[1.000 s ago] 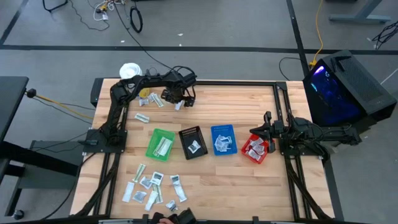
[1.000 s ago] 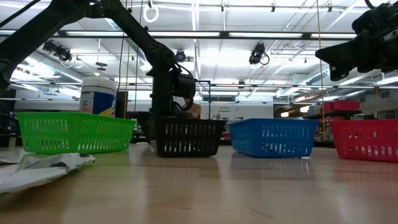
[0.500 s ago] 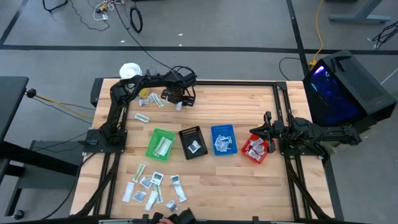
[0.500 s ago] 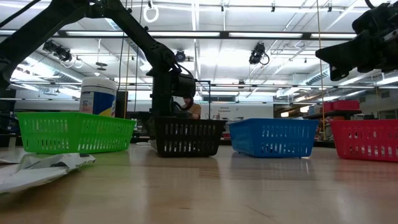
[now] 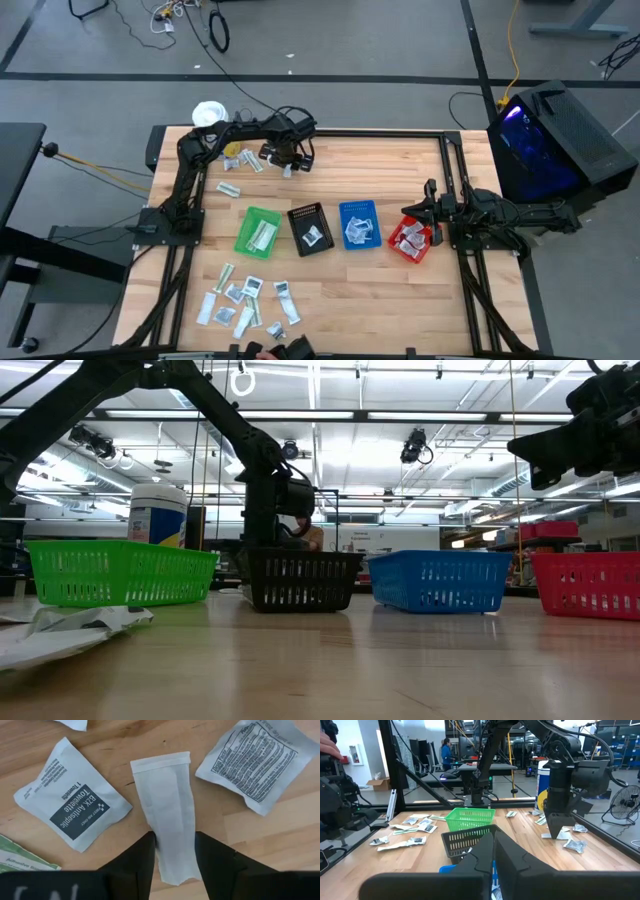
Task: Pick & Place First Aid Supplies
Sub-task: Put the bandage into the green basket
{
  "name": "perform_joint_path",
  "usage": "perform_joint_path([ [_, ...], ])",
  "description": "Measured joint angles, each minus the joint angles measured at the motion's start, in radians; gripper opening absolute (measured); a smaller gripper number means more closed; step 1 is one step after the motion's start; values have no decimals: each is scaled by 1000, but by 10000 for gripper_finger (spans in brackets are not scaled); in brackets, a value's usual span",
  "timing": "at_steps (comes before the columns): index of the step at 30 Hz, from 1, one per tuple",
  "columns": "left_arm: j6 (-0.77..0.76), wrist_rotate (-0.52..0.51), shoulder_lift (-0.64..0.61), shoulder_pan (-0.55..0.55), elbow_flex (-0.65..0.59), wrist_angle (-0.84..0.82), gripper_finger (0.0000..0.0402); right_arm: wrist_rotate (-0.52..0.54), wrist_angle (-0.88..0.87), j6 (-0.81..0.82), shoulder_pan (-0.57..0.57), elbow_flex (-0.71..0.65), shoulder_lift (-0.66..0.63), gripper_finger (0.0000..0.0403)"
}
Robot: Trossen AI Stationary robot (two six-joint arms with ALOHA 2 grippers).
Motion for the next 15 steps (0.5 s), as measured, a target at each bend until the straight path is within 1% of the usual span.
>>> perform_joint_path([
  [6, 0, 0, -23, -3, 0, -22, 145, 0, 0, 0, 0, 0, 0, 23],
  [15, 2, 1, -121, -20, 1, -78, 145, 0, 0, 0, 0, 0, 0, 23],
])
